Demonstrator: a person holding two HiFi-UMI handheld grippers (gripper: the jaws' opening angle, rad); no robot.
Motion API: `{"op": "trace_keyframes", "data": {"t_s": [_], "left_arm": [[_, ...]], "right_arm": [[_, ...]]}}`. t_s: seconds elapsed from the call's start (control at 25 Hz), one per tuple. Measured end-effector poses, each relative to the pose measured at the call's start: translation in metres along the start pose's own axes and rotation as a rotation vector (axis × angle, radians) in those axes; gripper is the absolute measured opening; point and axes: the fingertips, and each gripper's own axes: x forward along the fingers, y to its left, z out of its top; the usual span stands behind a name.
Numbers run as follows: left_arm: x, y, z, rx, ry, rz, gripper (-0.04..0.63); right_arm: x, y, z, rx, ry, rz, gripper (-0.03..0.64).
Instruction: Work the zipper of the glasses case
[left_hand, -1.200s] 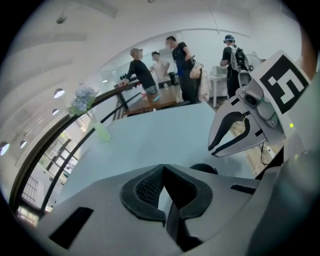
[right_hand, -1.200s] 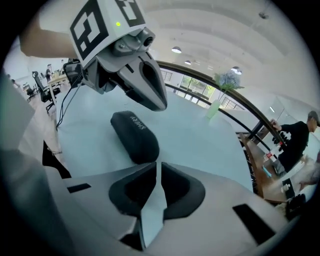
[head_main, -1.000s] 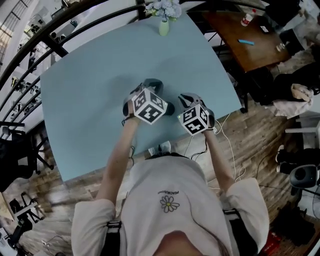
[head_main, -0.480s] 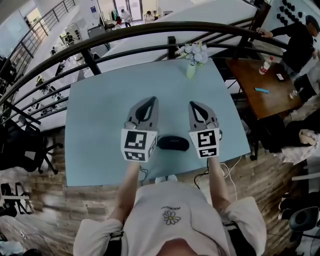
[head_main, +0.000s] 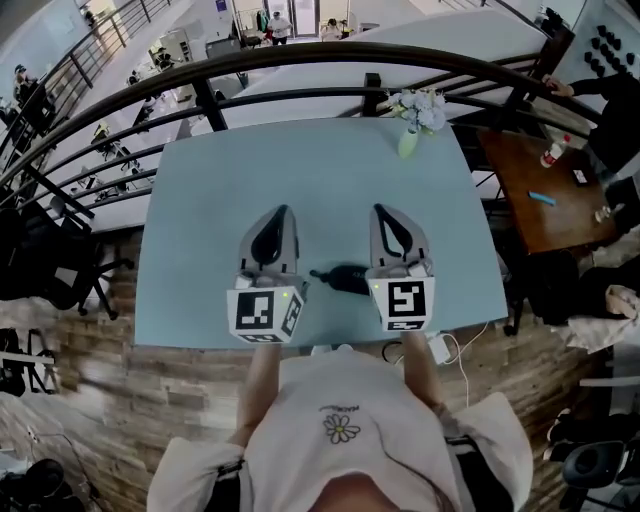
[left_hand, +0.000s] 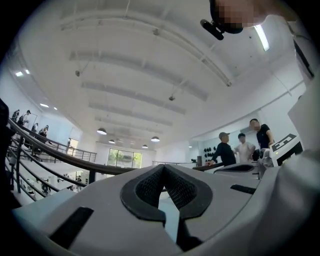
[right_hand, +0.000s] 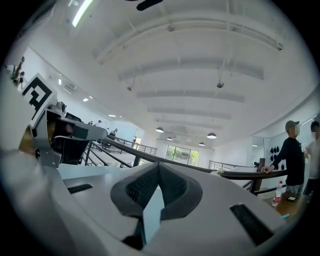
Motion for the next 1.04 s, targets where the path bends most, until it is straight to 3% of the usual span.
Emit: {"op": "trace_keyframes", "data": {"t_s": [0.32, 0.8, 1.04], "left_arm": [[-0.002, 0.004, 0.000, 0.016, -0.003, 0.027, 0.012], [0.005, 0.000, -0.008, 0.026, 0.012, 0.009, 0.014], [0.004, 0.003, -0.012, 0.046, -0.001, 0.015, 0.014]], "right_arm": [[0.000, 0.005, -0.006, 0.053, 0.017, 0.017, 0.009], [0.004, 0.002, -0.014, 0.049, 0.032, 0.012, 0.009], [0.006, 0.006, -0.023, 0.106, 0.060, 0.014, 0.009]]}}
